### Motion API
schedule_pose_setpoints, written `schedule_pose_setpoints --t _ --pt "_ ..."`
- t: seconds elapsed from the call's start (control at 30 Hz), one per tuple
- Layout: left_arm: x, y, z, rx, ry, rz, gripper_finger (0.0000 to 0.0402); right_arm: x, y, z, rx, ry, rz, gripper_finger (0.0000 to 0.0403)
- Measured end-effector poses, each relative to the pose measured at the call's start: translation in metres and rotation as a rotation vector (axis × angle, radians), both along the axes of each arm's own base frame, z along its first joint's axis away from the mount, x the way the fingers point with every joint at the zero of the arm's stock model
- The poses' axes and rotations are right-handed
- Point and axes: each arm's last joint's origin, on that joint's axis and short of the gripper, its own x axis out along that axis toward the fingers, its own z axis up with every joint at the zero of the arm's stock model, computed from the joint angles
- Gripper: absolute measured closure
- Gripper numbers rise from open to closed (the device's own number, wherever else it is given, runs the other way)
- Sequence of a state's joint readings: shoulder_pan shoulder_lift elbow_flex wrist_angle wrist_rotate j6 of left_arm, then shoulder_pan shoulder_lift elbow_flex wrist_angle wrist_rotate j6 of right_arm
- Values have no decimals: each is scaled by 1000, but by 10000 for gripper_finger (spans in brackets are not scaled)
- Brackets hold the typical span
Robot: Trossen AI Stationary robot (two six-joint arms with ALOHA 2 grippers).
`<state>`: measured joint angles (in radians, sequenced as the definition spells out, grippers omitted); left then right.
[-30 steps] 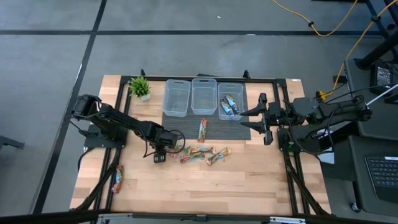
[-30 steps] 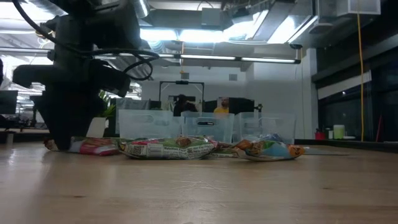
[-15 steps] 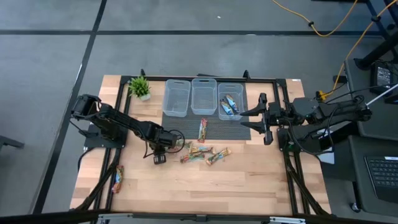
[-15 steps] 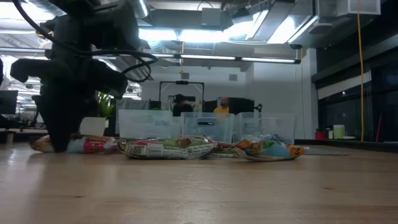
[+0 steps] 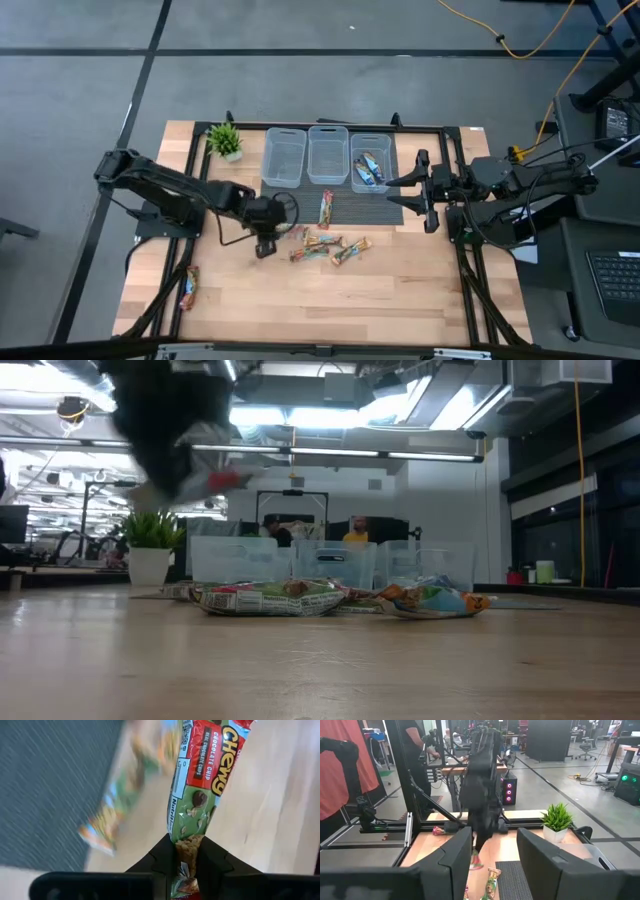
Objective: Pick and place Granola Bars by type
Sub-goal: Put the left red snack bar into the left transparent bin
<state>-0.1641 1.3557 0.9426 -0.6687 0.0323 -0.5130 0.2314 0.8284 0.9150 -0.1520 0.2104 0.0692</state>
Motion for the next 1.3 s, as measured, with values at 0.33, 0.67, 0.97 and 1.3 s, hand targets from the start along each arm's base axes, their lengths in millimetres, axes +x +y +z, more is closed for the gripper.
schedule_pose_setpoints --t 0.33,0.67,0.97,1.3 --pt "0 35 120 165 -426 115 355 0 0 0 -2 -2 -1 240" --pt "-18 77 181 282 -558 328 355 0 0 0 0 -2 -1 240" --pt "-24 124 163 340 -366 451 360 0 0 0 0 -2 -1 240" --pt "-23 200 146 164 -205 487 360 0 0 0 -1 -1 -1 240"
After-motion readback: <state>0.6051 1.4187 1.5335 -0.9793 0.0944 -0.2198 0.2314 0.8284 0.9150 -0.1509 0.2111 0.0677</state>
